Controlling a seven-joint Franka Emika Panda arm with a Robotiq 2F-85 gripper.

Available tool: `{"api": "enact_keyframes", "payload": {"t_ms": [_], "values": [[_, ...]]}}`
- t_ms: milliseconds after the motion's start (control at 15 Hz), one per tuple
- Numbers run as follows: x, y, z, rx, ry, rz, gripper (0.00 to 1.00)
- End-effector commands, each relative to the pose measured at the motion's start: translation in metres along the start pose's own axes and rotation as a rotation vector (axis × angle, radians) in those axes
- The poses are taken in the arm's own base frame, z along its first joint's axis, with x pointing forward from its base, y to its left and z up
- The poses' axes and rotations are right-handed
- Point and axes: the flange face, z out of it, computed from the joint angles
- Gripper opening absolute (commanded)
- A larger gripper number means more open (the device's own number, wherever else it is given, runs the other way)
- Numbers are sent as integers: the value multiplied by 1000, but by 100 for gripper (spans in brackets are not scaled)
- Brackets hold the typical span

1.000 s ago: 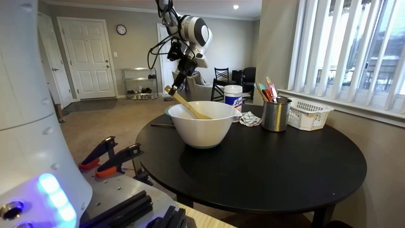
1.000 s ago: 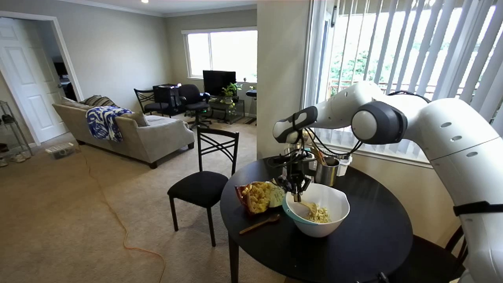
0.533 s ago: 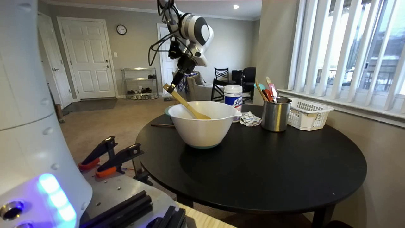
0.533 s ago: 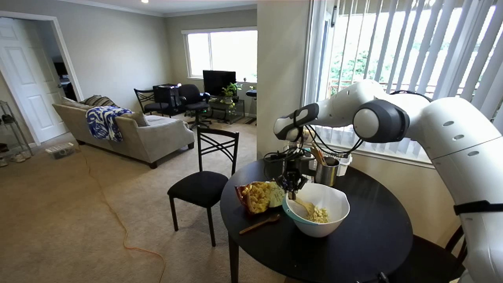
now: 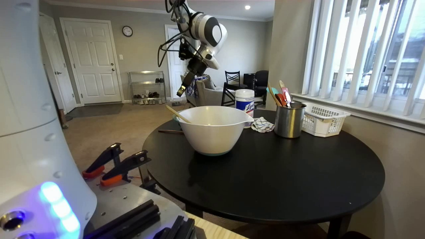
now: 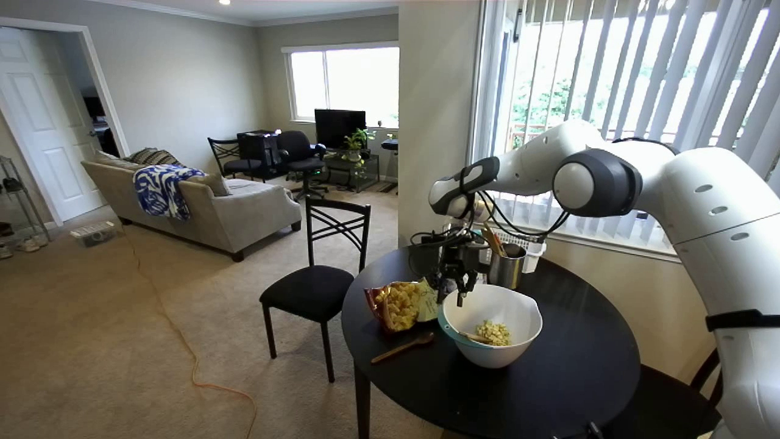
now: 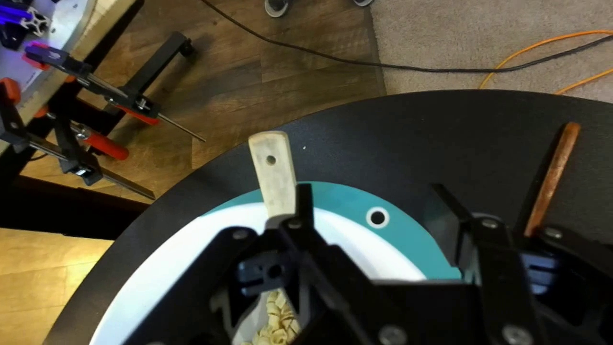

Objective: Stir in the bowl

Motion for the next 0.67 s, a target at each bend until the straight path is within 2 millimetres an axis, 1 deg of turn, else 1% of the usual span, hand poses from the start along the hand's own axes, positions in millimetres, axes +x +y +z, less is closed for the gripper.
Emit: {"api": "enact_keyframes", "payload": {"t_ms": [0, 67, 133, 200, 333, 600], "values": [[-12, 14, -10, 105, 22, -56, 94], [-2, 0, -5, 46, 25, -21, 98], [-4, 1, -7, 52, 30, -24, 81], [-3, 1, -7, 52, 30, -24, 88], [-2, 0, -5, 49, 28, -23, 98], [-1, 0, -4, 47, 26, -22, 98]]}}
